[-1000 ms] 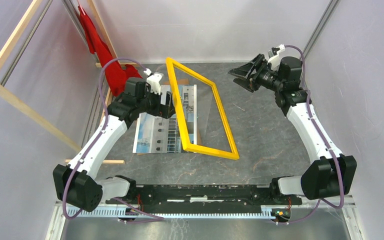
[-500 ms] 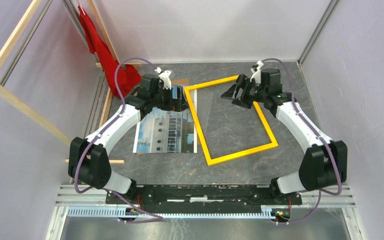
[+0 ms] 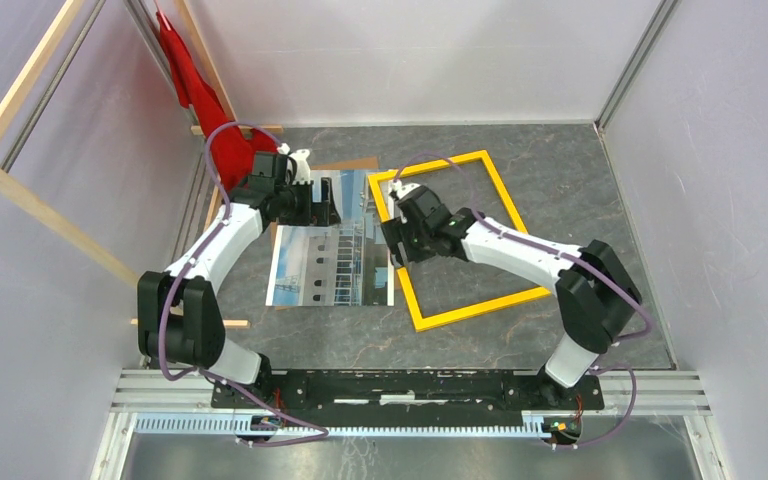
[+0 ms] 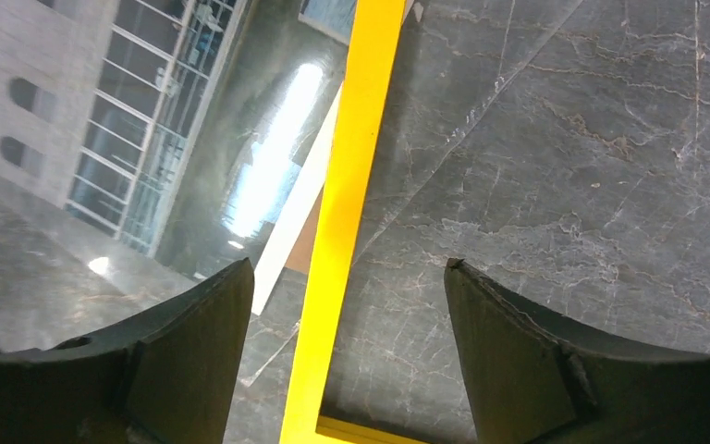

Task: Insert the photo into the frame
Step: Turn over the photo frame at the center of the board.

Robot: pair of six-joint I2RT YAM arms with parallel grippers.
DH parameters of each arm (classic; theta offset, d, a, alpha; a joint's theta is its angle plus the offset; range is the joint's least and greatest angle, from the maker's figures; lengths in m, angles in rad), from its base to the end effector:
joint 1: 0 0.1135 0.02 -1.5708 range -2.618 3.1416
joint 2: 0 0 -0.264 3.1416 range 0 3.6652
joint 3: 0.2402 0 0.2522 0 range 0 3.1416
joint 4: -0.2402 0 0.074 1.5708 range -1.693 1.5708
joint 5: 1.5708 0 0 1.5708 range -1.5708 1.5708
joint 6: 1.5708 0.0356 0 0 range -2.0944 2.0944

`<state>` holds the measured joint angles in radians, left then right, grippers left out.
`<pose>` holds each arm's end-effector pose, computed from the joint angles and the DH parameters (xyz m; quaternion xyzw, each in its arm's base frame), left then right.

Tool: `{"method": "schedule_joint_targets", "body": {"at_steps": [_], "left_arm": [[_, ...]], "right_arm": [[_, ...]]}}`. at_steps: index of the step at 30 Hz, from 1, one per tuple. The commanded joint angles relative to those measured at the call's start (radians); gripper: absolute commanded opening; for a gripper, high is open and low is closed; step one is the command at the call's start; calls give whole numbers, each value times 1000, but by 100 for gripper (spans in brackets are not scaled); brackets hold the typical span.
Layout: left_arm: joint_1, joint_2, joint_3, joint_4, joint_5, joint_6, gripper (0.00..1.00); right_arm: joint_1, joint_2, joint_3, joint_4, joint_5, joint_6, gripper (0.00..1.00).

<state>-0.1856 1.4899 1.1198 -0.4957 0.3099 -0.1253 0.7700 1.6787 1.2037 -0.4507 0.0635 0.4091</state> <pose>0.3112 -0.0695 0.2618 0.0812 0.9252 -0.1959 0.3146 0.2597 0.2487 0.2298 -0.1602 0.9344 0.1511 0.2801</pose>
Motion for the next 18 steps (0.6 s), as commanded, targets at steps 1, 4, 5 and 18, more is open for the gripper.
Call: {"method": "schedule_joint_targets", "body": {"at_steps": [1,4,5,18], "left_arm": [[-2,-27,-15,-30,-15,87,100],[-2,-33,-21,-40,-23,94,100],[-2,-35,-24,-43,-23,96,100],[-2,-68,-57,-44,-54,108,100]], "right_arm": [[41,60,36,-2,196,-24,78],[55,102,27,12,216,-14,71],[58,113,19,20,216,-8,70],[92,128,10,70,202,38,71]]}}
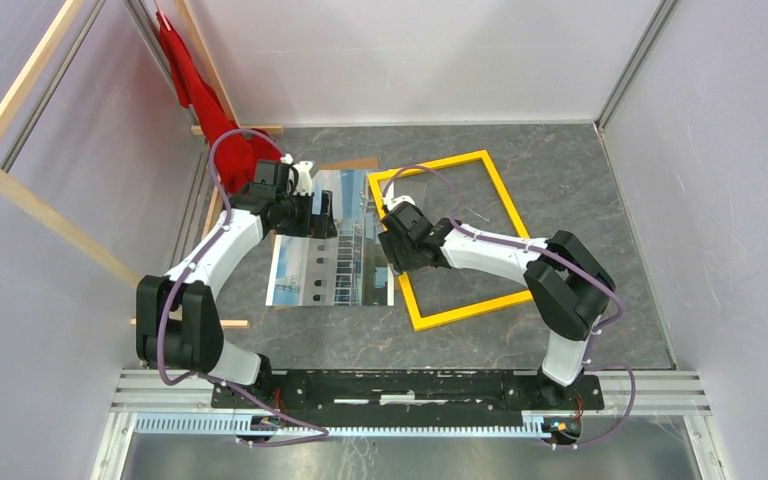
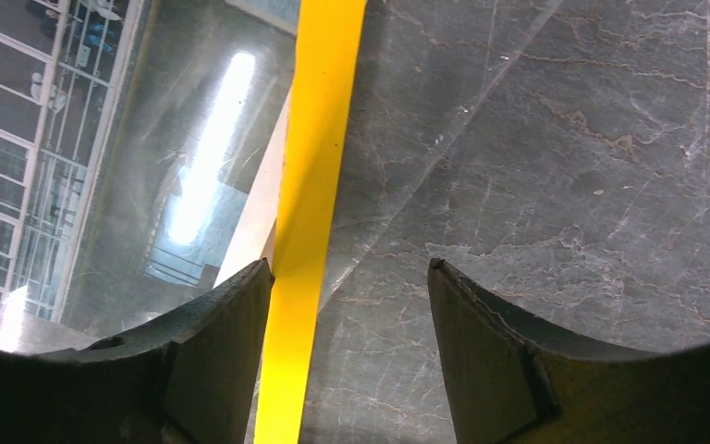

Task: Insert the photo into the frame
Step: Turn over the photo frame at the center of the board.

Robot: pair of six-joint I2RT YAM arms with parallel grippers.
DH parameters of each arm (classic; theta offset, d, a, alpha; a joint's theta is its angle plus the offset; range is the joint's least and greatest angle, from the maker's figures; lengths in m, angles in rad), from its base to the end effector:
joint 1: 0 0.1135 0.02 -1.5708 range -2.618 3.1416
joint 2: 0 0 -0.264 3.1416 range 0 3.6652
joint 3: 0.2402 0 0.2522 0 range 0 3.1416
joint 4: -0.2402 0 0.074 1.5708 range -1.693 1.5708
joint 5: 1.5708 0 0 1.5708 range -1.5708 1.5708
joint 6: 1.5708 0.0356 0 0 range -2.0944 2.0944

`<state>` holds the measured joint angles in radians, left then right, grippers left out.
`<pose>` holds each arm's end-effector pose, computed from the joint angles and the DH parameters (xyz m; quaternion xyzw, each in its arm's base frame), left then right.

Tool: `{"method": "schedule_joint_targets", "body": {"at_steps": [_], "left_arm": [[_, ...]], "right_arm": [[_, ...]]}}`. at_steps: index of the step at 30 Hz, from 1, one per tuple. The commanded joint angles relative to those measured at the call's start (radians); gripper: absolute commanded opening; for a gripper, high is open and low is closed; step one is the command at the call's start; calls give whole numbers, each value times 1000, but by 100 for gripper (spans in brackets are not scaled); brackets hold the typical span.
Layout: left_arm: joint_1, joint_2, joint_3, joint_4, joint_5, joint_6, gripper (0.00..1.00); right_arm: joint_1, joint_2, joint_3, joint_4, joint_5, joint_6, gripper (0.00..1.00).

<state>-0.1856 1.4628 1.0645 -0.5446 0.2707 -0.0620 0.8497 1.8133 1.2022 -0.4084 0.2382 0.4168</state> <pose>0.2972 -0.0655 0.2486 0.0998 0.9380 -0.1651 0.2878 0.2541 0.2764 0.1859 -0.1736 0.9401 0.0678 0.2855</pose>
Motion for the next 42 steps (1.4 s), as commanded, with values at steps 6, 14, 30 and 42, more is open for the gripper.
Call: {"method": "schedule_joint_targets", "body": {"at_steps": [6,14,30,42], "left_arm": [[-2,-41,-3,5,-13,42,100],[-2,-37,9,-32,-11,89,100],[-39,-31,-50,-7,-24,110,100],[-69,-62,-38,25,-18,66,100]], "right_arm": [[14,3,24,34,11,41,72],[22,75,5,68,-3,67,61],[25,60,83,-13,-1,133,11],[-15,-114,268,-107,-199,224,5]]}}
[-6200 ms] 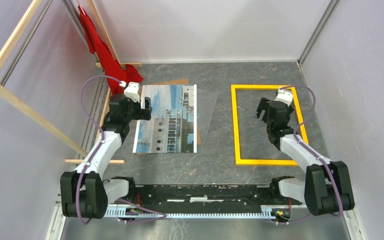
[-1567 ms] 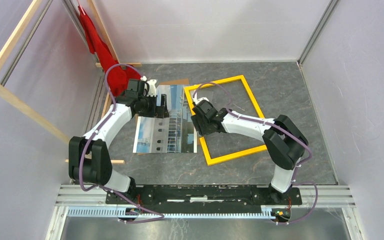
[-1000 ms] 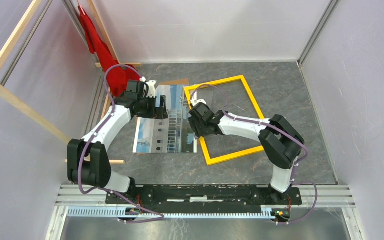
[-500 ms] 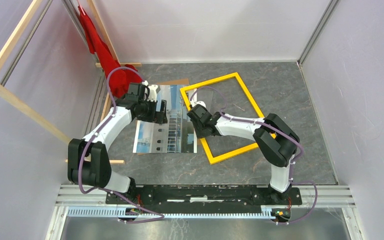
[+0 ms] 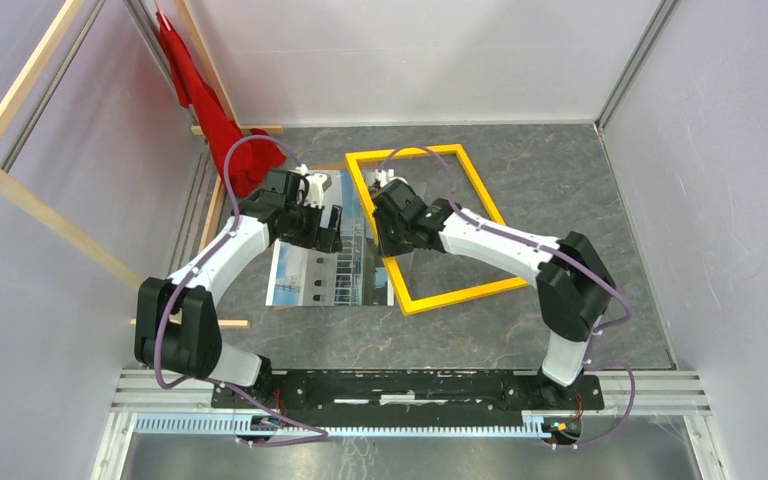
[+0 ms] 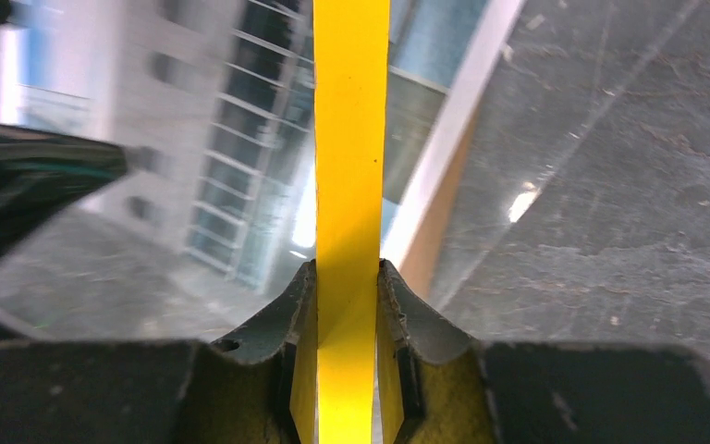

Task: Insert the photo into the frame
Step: Turn over the photo frame at the center of the board.

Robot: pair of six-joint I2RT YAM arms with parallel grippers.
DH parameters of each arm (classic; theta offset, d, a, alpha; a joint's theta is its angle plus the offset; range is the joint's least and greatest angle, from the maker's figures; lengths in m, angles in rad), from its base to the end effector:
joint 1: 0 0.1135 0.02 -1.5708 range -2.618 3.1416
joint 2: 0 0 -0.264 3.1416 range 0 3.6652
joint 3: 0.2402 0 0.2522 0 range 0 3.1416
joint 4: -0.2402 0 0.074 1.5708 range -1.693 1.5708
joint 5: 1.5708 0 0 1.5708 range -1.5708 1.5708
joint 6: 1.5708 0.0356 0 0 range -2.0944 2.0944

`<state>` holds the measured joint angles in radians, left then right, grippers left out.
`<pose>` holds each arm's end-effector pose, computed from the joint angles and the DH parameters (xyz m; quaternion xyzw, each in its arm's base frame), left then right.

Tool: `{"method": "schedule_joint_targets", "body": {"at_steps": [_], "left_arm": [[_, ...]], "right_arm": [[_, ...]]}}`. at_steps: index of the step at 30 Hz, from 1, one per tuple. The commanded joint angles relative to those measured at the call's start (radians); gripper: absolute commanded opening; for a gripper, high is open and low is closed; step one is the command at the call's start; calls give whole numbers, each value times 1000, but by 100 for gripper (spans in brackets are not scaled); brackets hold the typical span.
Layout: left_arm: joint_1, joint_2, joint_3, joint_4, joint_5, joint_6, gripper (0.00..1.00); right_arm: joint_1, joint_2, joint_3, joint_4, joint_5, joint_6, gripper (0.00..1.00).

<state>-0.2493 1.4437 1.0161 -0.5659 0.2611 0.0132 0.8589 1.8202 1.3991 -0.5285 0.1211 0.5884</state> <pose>0.2821 -0.0813 0.2376 0.1611 0.9374 -0.1572 0.2656 0.2625 0.2977 0.2350 -0.1098 0.9442 0.1588 0.2668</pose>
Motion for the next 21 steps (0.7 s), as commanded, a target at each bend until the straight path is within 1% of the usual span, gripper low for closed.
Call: {"method": "schedule_joint_targets", "body": {"at_steps": [1,4,10,12,16,19,21], "left_arm": [[-5,-46,13,50,-3,-37,100],[-5,-69,26,60,65,-87,100],[-40,-103,104,95,158,-126,100],[-72,-99,154,95,159,-131,100],[-109,-82,239,106,140,-157,100],[-113,-75,262,146,125,-197,100],[-114,-73,258,184,117,-219,100]], "right_arm": [[-36,-147,60,37,-117,74,5],[-68,-220,25,114,-235,139,6],[-119,-326,9,210,-368,262,7],[-139,-352,-9,236,-411,308,7],[-187,-414,-134,414,-545,468,8],[-211,-433,-201,534,-620,568,8],[-216,-432,-208,583,-652,611,9]]}}
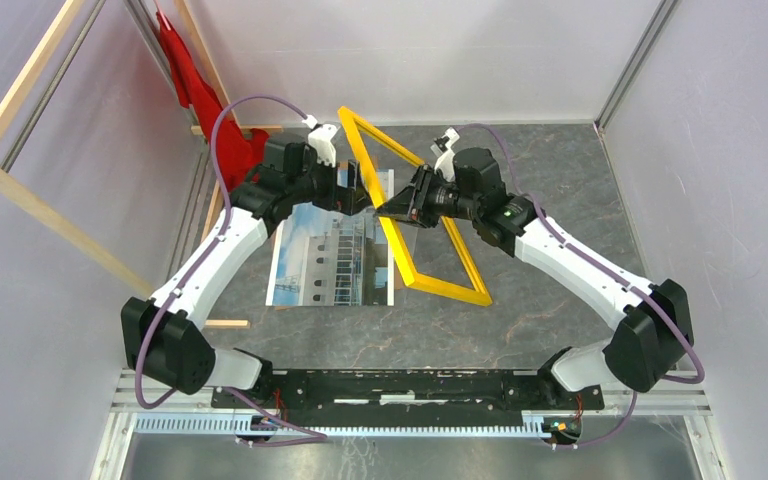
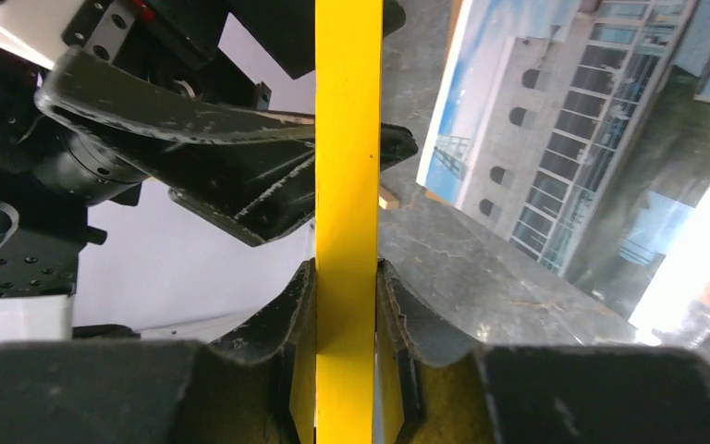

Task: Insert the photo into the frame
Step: Turn over the photo frame at the center of the board.

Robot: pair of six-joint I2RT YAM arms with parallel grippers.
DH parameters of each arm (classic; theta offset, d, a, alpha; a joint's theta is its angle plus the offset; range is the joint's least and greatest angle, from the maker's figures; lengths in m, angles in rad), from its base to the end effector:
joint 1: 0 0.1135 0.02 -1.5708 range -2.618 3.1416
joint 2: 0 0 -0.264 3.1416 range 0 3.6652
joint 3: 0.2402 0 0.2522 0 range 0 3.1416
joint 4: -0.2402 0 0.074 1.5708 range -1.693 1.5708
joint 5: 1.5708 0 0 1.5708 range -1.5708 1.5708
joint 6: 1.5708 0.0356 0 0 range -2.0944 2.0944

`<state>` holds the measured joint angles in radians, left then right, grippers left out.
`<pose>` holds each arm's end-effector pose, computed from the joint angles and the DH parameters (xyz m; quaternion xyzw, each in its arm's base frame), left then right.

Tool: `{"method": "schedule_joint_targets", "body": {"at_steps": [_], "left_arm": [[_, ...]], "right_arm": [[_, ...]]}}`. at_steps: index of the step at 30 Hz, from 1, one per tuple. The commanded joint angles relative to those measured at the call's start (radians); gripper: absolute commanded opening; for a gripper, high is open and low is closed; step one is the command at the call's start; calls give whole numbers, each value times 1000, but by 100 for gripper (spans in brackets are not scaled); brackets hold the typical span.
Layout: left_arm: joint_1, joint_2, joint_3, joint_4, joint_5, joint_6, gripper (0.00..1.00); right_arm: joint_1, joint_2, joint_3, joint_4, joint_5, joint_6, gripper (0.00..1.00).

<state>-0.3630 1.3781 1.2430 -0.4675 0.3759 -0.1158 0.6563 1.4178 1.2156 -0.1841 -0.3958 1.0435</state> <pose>0.2838 -0.1218 0.3384 0.1935 0.8522 -0.2691 0.4050 0.2537 0.2127 0.3437 0.0488 0.8194 0.5188 0.2387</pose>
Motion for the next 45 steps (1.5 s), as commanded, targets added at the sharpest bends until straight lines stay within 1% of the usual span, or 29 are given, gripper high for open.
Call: {"method": "schedule_joint_targets", "body": {"at_steps": [1,4,7,9,12,15,18,19,21,24,25,27,28,31,35,39,42,45], "left_arm": [[-1,-6,29,100,-4,-96,100],[-5,2,40,131,-25,-114,100],[-8,4,48,172,-33,-137,100],[-14,9,54,199,-35,-150,100],[-38,49,95,194,-50,-148,100],[-62,82,133,189,-70,-139,100],[-84,121,181,182,-88,-136,100],[-89,132,198,177,-91,-134,100],[-100,159,234,164,-101,-130,100],[-116,197,284,149,-114,-120,100],[-120,212,301,144,-117,-117,100],[-131,239,332,134,-126,-113,100],[-135,252,347,130,-128,-112,100],[-145,288,384,123,-131,-109,100],[-154,338,425,99,-132,-107,100],[-155,361,427,94,-133,-102,100],[-156,369,421,78,-137,-94,100],[-155,371,404,53,-72,-67,100]], "right_arm": [[-14,-30,-23,255,-147,169,9],[-14,-35,-34,331,-186,231,11],[-16,-39,-36,366,-195,257,19],[-25,-30,-23,354,-207,249,27],[-49,-18,-21,327,-237,228,46],[-81,-16,-28,301,-268,191,62],[-104,-14,-11,257,-283,118,74],[-112,-8,9,226,-289,86,75],[-126,19,92,86,-296,-23,76],[-150,74,272,-193,-245,-233,77],[-156,96,333,-295,-215,-307,77],[-160,132,453,-483,-90,-447,77],[-161,139,478,-528,-50,-483,77],[-165,132,486,-576,7,-549,76],[-172,130,519,-628,91,-605,68],[-180,139,563,-695,169,-652,60],[-188,138,600,-750,243,-689,60],[-197,112,591,-780,345,-710,61]]}}
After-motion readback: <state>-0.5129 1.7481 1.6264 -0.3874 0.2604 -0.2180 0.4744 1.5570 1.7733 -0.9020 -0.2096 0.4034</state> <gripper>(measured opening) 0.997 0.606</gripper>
